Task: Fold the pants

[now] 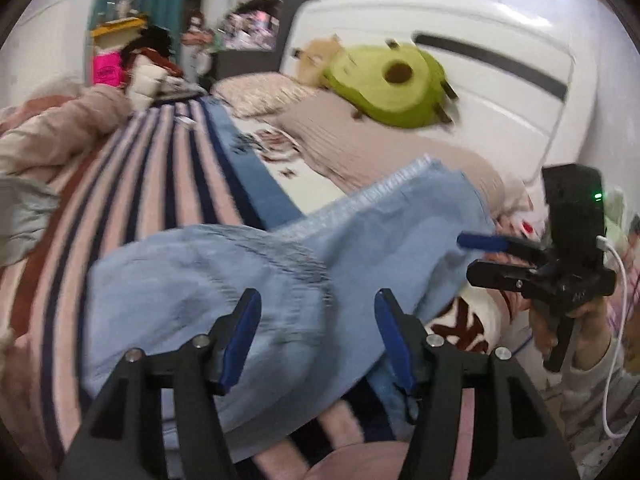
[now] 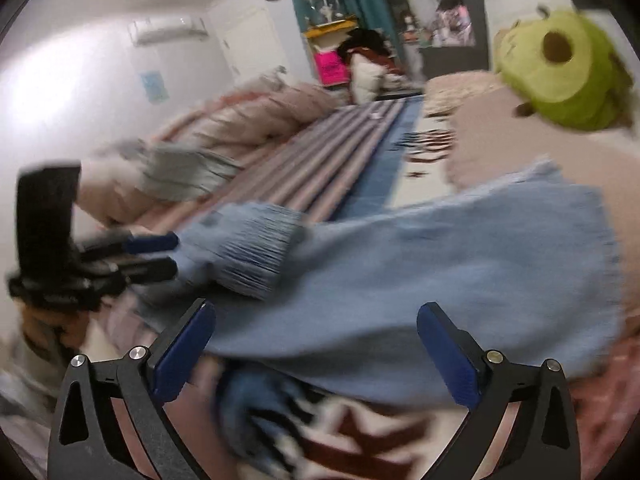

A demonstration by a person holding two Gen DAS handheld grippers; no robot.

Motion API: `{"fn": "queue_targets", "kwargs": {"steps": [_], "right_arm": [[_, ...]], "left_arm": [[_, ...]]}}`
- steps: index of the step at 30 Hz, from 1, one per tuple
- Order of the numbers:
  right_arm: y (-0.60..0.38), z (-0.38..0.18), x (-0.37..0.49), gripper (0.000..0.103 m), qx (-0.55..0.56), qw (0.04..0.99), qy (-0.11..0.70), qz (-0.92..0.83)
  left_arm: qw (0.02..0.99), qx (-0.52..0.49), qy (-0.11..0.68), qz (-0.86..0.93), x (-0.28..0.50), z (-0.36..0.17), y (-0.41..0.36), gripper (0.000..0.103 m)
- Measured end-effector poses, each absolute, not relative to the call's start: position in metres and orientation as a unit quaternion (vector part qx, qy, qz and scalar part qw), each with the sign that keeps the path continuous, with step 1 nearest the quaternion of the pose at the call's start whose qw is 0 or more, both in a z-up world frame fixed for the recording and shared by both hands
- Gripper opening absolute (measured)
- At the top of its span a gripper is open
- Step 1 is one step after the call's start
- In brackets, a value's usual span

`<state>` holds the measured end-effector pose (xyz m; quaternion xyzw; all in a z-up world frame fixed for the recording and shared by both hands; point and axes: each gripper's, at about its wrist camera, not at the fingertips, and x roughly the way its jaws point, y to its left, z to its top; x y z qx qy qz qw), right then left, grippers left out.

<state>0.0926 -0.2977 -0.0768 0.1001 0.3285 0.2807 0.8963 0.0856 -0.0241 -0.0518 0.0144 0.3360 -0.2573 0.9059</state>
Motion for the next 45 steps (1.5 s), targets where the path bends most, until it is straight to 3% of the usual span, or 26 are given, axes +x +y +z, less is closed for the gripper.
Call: {"fn": "queue_targets", "kwargs": {"steps": [5, 12, 15, 17, 22, 29, 40, 45], "right_arm": [[-0.265, -0.089, 0.129, 0.1, 0.153, 0.868, 0.361, 0.304], [-0.22, -0.134, 0.176, 0.098, 0.197, 0.818, 0.439, 0.316], [-0.208, -0.15, 0.186, 0.078, 0.223, 0.796, 0.465, 0.318], [-0.196, -0.157, 0.191, 0.057, 0.229, 0.786, 0.478, 0.319], [-0.183, -0.132, 0.178, 0.047, 0.169, 0.848, 0.413, 0.284], [-0.179, -0.09, 0.138, 0.047, 0.031, 0.914, 0.326, 0.24], [-0.209, -0.16, 0.131, 0.05, 0.062, 0.883, 0.412, 0.215], [-0.232, -0.14, 0.122, 0.068, 0.07, 0.89, 0.396, 0.217]], "left_arm": [[0.932, -0.001, 0.316, -0.175, 0.077, -0.049, 0.031, 0.06], [0.93, -0.048, 0.338, -0.134, 0.084, -0.086, 0.078, 0.06], [0.924, -0.058, 0.356, -0.131, 0.089, -0.106, 0.085, 0.06], [0.92, -0.062, 0.364, -0.13, 0.089, -0.116, 0.09, 0.06], [0.916, -0.064, 0.372, -0.134, 0.09, -0.126, 0.093, 0.06], [0.912, -0.059, 0.378, -0.148, 0.092, -0.129, 0.083, 0.06], [0.9, -0.04, 0.411, -0.141, 0.091, -0.145, 0.066, 0.061], [0.911, -0.042, 0.39, -0.127, 0.088, -0.13, 0.07, 0.065]]}}
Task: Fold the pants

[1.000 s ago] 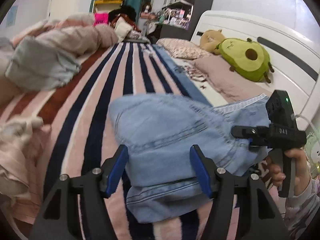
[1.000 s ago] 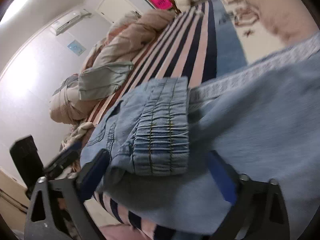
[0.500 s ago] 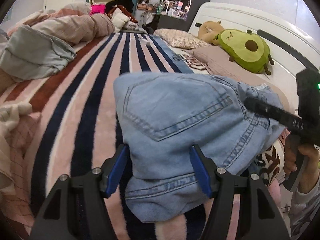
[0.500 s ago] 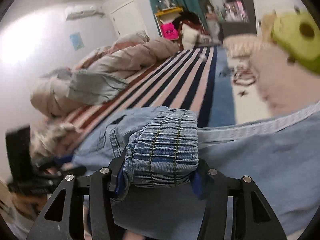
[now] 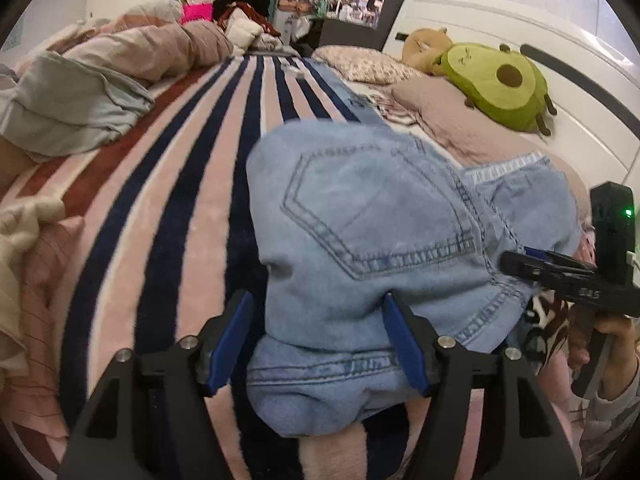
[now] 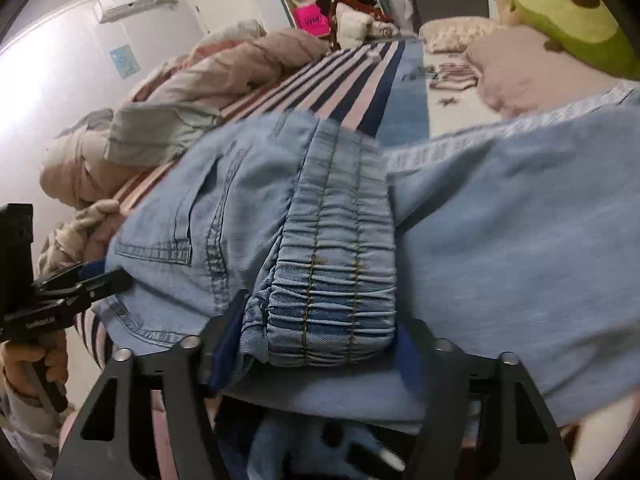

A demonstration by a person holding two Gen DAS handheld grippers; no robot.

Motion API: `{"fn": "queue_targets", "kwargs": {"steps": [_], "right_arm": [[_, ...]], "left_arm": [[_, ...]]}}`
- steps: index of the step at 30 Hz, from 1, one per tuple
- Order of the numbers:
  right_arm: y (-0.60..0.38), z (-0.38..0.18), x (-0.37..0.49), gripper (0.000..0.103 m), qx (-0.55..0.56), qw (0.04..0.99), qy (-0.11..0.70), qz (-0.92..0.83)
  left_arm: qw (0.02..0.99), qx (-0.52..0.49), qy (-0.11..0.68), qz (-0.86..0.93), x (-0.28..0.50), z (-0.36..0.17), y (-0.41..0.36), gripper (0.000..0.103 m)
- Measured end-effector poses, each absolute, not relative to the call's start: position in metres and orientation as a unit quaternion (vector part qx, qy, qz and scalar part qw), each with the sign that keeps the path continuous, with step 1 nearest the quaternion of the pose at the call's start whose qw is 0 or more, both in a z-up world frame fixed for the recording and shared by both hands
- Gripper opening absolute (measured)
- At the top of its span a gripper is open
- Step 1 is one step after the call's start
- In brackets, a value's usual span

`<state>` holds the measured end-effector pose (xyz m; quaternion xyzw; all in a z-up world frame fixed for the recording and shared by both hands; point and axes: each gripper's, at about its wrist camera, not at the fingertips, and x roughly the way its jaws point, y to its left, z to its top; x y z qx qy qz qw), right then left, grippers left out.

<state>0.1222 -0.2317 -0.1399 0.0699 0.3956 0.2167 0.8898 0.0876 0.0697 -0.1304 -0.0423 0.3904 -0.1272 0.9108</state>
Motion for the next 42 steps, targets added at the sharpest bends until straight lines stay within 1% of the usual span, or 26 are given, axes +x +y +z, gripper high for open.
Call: {"fn": "queue_targets", "kwargs": {"steps": [2, 5, 11, 12, 14, 15, 19, 22, 24, 25, 26, 30, 35, 36, 37, 38, 39, 42], "right_arm": [[-0.251, -0.128, 0.117, 0.074, 0.086, 0.894, 0.385, 0.214], [-0.286, -0.11, 0.106, 0.075, 0.102, 0.911, 0.361, 0.169], [-0.366, -0.091, 0.091, 0.076, 0.082, 0.941, 0.326, 0.035], [-0.378, -0.09, 0.089, 0.077, 0.072, 0.944, 0.322, 0.012], [-0.397, -0.092, 0.091, 0.085, 0.059, 0.943, 0.325, -0.022], [-0.408, -0.095, 0.094, 0.086, 0.057, 0.94, 0.334, -0.035], [-0.433, -0.11, 0.099, 0.088, 0.084, 0.931, 0.353, -0.031], [-0.439, -0.119, 0.101, 0.088, 0.13, 0.929, 0.345, 0.024], [-0.432, -0.12, 0.102, 0.083, 0.143, 0.93, 0.335, 0.055], [-0.426, -0.119, 0.102, 0.072, 0.144, 0.931, 0.329, 0.068], [-0.421, -0.118, 0.103, 0.065, 0.144, 0.931, 0.326, 0.078], [-0.407, -0.11, 0.111, 0.064, 0.134, 0.938, 0.307, 0.088], [-0.403, -0.114, 0.123, 0.064, 0.129, 0.94, 0.308, 0.072], [-0.397, -0.114, 0.122, 0.062, 0.116, 0.943, 0.307, 0.059], [-0.393, -0.112, 0.12, 0.046, 0.097, 0.946, 0.306, 0.037], [-0.391, -0.111, 0.118, 0.023, 0.083, 0.95, 0.301, 0.022], [-0.392, -0.11, 0.117, 0.016, 0.082, 0.951, 0.298, 0.027], [-0.399, -0.105, 0.113, 0.011, 0.117, 0.947, 0.293, 0.056]], "left_arm": [[0.916, -0.043, 0.379, -0.122, 0.086, -0.122, 0.071, 0.065], [0.923, -0.044, 0.364, -0.114, 0.085, -0.111, 0.072, 0.065], [0.93, -0.045, 0.348, -0.109, 0.085, -0.096, 0.066, 0.066], [0.931, -0.045, 0.346, -0.109, 0.086, -0.095, 0.064, 0.066], [0.931, -0.046, 0.346, -0.108, 0.087, -0.094, 0.06, 0.066], [0.931, -0.046, 0.346, -0.107, 0.087, -0.094, 0.058, 0.066], [0.929, -0.049, 0.351, -0.106, 0.091, -0.095, 0.044, 0.066], [0.929, -0.046, 0.353, -0.103, 0.093, -0.094, 0.034, 0.066], [0.928, -0.043, 0.355, -0.101, 0.094, -0.093, 0.028, 0.066], [0.928, -0.041, 0.355, -0.101, 0.095, -0.092, 0.024, 0.066], [0.929, -0.039, 0.355, -0.101, 0.095, -0.092, 0.022, 0.066], [0.93, -0.03, 0.351, -0.102, 0.096, -0.087, 0.014, 0.066], [0.931, -0.033, 0.349, -0.101, 0.098, -0.085, 0.013, 0.066], [0.931, -0.034, 0.349, -0.101, 0.098, -0.085, 0.013, 0.066], [0.932, -0.036, 0.348, -0.101, 0.098, -0.085, 0.013, 0.066], [0.932, -0.038, 0.347, -0.1, 0.098, -0.085, 0.014, 0.066], [0.932, -0.04, 0.345, -0.099, 0.098, -0.085, 0.016, 0.066], [0.934, -0.046, 0.342, -0.095, 0.097, -0.084, 0.02, 0.066]]}}
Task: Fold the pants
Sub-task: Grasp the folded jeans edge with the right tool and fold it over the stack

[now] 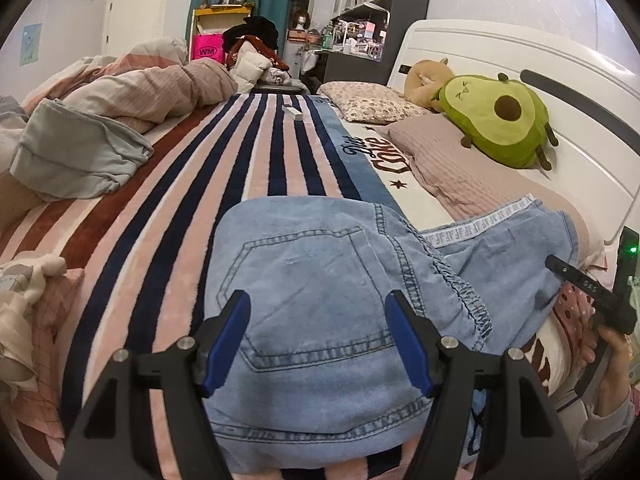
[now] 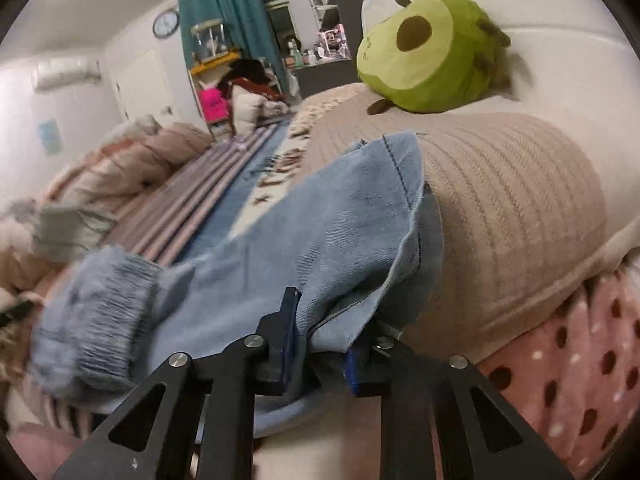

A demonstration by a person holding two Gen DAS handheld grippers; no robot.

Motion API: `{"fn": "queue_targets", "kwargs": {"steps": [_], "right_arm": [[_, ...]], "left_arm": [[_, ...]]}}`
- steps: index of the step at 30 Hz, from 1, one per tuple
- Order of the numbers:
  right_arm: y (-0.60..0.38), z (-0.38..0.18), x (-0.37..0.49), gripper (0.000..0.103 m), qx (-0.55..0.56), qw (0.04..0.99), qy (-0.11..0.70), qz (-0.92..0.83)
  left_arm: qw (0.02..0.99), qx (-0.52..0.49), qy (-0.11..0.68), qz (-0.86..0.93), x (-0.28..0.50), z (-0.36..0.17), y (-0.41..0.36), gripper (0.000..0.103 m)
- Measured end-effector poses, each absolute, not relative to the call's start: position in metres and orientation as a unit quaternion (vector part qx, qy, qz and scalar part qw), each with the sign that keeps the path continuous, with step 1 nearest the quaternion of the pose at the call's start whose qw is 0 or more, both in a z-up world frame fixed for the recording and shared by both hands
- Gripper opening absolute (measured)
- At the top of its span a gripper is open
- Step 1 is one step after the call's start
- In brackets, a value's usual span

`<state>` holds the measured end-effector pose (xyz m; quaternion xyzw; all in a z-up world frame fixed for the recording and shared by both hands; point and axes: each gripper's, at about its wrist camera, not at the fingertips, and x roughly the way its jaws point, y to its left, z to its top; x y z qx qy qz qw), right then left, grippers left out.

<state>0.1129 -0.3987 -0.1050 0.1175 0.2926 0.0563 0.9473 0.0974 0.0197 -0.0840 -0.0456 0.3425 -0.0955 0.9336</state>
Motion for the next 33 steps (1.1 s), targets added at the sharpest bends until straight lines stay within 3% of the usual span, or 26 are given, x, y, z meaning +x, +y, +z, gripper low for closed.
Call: {"fn": "queue_targets", "kwargs": {"steps": [10, 19, 33], "right_arm": [[-0.365, -0.058, 0.109, 0.009, 0.112, 0.954, 0.254, 0.114], [-0.275, -0.023, 0.119, 0.008, 0.064, 0.949, 0.236, 0.197], [-0.113, -0.092, 0.127, 0.007, -0.051, 0.877, 0.346, 0.329]], "left_arm": [[0.937, -0.072, 0.33, -0.09, 0.091, -0.085, 0.044, 0.066], [0.944, -0.099, 0.303, -0.089, 0.077, -0.077, 0.079, 0.066], [0.94, -0.136, 0.298, -0.094, 0.068, -0.087, 0.12, 0.066]]}}
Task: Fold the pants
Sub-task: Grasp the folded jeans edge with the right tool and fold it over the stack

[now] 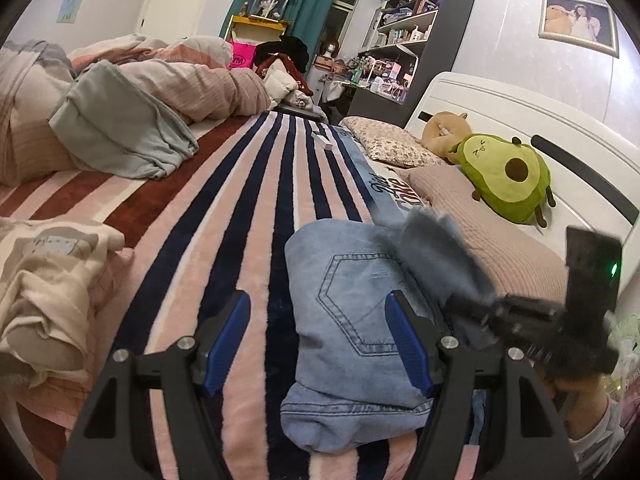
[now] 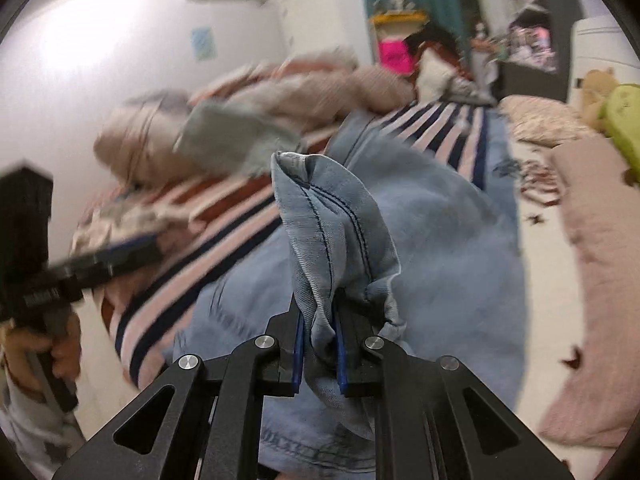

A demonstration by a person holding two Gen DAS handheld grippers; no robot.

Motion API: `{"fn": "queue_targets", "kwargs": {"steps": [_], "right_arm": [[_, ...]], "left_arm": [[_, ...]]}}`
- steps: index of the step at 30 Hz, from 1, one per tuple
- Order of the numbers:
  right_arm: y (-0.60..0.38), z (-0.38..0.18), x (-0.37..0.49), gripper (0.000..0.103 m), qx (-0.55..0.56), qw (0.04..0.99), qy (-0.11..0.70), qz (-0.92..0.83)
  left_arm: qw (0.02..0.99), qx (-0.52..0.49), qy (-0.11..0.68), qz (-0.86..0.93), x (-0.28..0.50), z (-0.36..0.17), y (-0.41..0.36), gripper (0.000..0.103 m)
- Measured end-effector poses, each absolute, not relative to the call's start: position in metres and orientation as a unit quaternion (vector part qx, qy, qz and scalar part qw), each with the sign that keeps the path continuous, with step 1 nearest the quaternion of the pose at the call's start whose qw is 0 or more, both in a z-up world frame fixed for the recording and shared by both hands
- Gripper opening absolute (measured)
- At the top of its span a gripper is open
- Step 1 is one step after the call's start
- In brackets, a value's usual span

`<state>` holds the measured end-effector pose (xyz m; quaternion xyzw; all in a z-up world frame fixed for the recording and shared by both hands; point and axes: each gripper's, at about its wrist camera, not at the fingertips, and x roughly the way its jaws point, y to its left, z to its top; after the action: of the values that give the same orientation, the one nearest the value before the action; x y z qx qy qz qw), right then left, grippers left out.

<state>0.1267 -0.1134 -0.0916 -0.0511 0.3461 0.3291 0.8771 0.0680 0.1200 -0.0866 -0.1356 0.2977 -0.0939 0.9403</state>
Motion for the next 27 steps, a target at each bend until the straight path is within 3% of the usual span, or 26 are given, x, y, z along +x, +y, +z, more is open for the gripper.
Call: {"fn": "queue_targets", "kwargs": {"steps": [4, 7, 19, 27], "right_arm": [[-0.108, -0.108, 0.125, 0.014, -0.06, 0.862, 0.369, 0.343], [-0.112, -0.109, 0.117, 0.03, -0.047, 0.843, 0.376, 0.382], [-0.191, -0.075, 0.095, 0.037, 0.021, 0.866, 0.346, 0.36], [-0.238, -0.09, 0.103, 0.039, 0.04, 0.885, 0.357, 0.296]], "left_arm": [[0.937, -0.136, 0.304, -0.102, 0.072, -0.087, 0.118, 0.066], [0.936, -0.133, 0.304, -0.115, 0.074, -0.084, 0.111, 0.067], [0.913, -0.157, 0.325, -0.19, 0.095, -0.079, 0.069, 0.071], [0.905, -0.138, 0.363, -0.177, 0.107, -0.096, 0.04, 0.071]]}}
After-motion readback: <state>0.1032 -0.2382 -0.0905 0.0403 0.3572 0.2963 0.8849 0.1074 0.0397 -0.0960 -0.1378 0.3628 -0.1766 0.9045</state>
